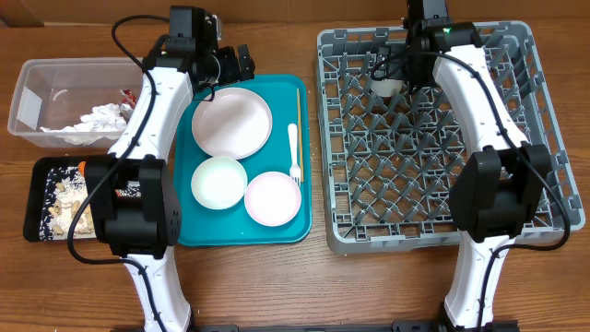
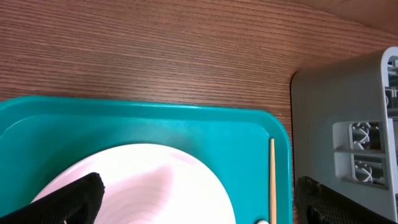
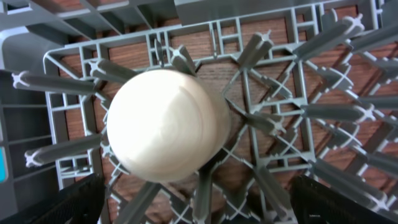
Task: Sort waste into correct bins and load items into the dishwasher rack
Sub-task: 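Raise the right gripper and swing it left toward the teal tray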
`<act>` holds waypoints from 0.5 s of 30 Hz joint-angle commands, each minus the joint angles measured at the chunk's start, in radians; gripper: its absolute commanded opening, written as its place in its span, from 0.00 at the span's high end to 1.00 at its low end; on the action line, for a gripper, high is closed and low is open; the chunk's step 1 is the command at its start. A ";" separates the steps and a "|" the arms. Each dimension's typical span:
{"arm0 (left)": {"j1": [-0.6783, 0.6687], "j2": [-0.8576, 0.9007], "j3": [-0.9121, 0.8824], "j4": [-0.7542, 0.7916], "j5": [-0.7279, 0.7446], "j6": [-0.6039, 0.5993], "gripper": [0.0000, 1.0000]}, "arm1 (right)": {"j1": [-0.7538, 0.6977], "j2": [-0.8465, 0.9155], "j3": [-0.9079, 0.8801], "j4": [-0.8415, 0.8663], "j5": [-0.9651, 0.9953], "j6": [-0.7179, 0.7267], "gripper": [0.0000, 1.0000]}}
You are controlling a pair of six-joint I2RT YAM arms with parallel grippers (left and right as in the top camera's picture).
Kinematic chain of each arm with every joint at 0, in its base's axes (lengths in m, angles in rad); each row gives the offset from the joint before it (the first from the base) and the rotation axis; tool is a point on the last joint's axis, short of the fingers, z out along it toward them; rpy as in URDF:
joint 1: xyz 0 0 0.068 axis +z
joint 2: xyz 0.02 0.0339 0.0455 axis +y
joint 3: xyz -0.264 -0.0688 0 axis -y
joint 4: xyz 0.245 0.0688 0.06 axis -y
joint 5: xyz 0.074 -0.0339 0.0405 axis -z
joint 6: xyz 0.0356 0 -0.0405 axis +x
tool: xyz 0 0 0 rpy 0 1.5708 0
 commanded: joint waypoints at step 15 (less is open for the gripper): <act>-0.007 -0.006 0.005 0.001 -0.014 -0.006 0.00 | 0.022 -0.145 0.090 -0.253 -0.398 -0.007 0.37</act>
